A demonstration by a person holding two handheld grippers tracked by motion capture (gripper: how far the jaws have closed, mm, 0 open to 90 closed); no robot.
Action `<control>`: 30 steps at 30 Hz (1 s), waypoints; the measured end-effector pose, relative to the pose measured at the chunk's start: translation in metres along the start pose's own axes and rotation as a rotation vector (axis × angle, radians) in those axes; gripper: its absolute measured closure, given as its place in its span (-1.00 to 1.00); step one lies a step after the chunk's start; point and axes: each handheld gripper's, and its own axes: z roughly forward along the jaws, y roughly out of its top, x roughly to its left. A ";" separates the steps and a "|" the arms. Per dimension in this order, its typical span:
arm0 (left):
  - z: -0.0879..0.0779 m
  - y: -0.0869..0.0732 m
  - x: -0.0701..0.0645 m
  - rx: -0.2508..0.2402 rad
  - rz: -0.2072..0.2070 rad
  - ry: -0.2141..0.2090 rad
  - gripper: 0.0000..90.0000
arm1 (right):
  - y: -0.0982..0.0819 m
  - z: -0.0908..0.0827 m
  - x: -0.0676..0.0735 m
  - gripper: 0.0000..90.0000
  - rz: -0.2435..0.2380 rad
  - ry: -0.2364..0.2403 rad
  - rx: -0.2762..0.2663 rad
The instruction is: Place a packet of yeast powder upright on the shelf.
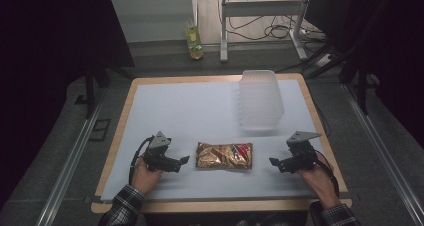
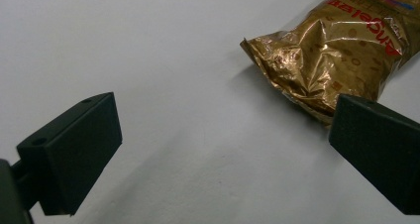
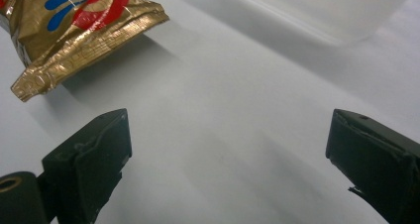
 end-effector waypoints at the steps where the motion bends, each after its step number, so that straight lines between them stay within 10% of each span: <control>1: 0.000 0.000 0.000 0.000 0.000 0.000 -1.00 | 0.000 0.000 0.000 -0.91 0.000 0.000 0.000; 10: 0.002 0.001 -0.001 0.019 0.008 0.016 -0.98 | -0.001 0.007 0.004 -0.91 -0.078 -0.011 0.012; 30: -0.003 0.008 -0.004 -0.001 0.009 -0.024 -0.95 | -0.002 0.007 0.002 -0.91 -0.072 -0.005 -0.015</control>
